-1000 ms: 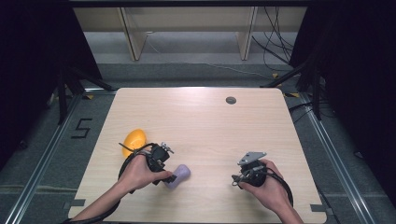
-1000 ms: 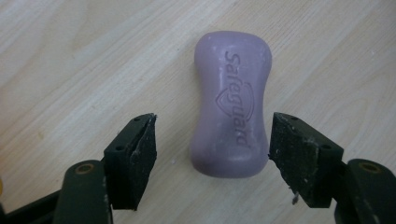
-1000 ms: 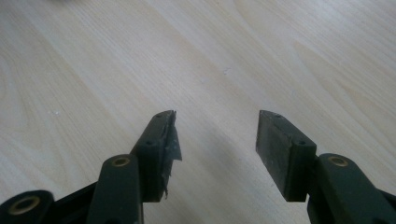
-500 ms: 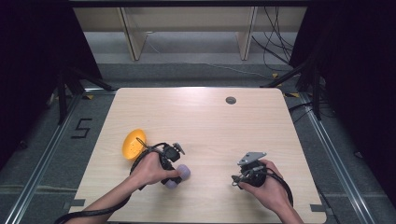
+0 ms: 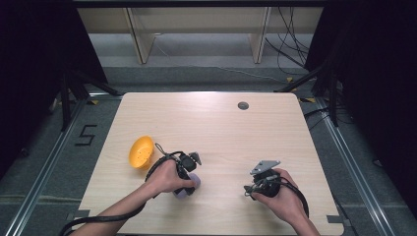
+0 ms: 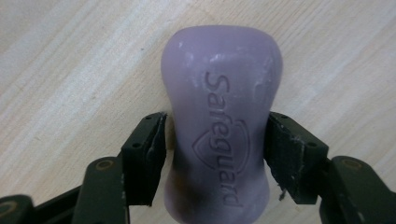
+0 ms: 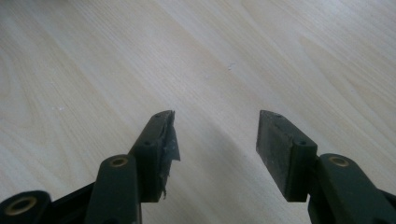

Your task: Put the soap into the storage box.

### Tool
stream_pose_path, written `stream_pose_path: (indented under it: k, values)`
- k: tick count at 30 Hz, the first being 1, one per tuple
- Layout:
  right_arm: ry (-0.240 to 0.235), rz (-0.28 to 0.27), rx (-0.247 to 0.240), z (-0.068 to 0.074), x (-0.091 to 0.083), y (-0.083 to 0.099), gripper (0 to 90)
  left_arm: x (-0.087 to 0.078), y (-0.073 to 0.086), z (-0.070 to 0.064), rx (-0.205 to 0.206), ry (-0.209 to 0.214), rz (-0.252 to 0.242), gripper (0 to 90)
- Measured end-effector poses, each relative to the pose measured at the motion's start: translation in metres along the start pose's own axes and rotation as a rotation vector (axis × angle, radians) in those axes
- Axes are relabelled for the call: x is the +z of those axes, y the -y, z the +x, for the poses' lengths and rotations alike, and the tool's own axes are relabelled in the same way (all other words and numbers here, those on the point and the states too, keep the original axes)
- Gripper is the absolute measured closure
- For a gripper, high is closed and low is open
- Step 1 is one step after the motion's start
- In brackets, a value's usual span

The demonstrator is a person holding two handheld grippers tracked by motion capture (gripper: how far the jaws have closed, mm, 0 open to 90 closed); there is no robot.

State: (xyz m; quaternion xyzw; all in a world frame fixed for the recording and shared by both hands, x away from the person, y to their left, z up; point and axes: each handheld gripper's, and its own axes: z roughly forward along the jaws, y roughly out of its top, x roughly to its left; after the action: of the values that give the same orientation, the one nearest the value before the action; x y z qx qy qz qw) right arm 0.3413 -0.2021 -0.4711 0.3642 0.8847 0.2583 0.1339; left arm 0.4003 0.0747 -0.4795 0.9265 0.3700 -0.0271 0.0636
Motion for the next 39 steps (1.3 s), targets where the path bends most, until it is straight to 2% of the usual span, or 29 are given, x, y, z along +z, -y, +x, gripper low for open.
stream_pose_path:
  k: [3, 5, 8, 9, 10, 14, 16, 27, 28, 30, 32, 39]
  values:
    - [-0.005, 0.004, 0.006, 0.001, 0.0, 0.0, 46.9, 0.0, -0.002, -0.001, -0.019, 0.004, 0.0, 41.2]
    - [-0.007, -0.008, 0.011, 0.001, 0.001, 0.0, 46.8, 0.0, -0.003, -0.002, -0.004, -0.009, 0.016, 42.6]
    - [-0.01, 0.007, 0.003, 0.001, 0.0, 0.0, 46.7, 0.0, -0.004, -0.005, -0.009, -0.016, 0.025, 46.9]
    - [-0.009, -0.01, 0.009, 0.001, 0.001, 0.0, 46.7, 0.0, -0.004, -0.005, -0.012, -0.018, 0.03, 47.3]
    - [-0.004, -0.012, -0.005, 0.001, 0.002, 0.001, 46.6, 0.0, -0.004, -0.005, -0.017, -0.018, 0.033, 47.5]
    - [-0.007, 0.004, -0.006, 0.0, 0.0, 0.001, 46.6, 0.0, -0.004, -0.006, -0.026, -0.02, 0.049, 48.1]
    - [-0.012, 0.006, 0.002, 0.001, 0.0, 0.0, 46.6, 0.002, -0.002, -0.007, -0.034, -0.035, 0.03, 48.3]
    - [-0.012, 0.005, 0.002, 0.001, 0.0, 0.0, 46.6, -0.003, 0.0, -0.006, -0.052, -0.042, 0.012, 48.9]
    - [-0.013, 0.005, 0.002, 0.001, 0.0, 0.0, 46.6, -0.004, 0.0, -0.005, -0.04, -0.045, 0.014, 48.9]
    - [-0.013, 0.005, 0.001, 0.001, 0.0, 0.0, 46.6, -0.004, 0.001, -0.006, -0.055, -0.037, 0.012, 48.9]
    - [-0.007, -0.012, 0.002, 0.001, 0.001, 0.001, 46.6, -0.006, 0.0, -0.005, -0.049, -0.029, 0.022, 48.9]
    - [-0.012, 0.005, 0.002, 0.001, 0.0, 0.0, 46.6, -0.009, 0.001, -0.003, -0.058, -0.008, 0.024, 49.0]
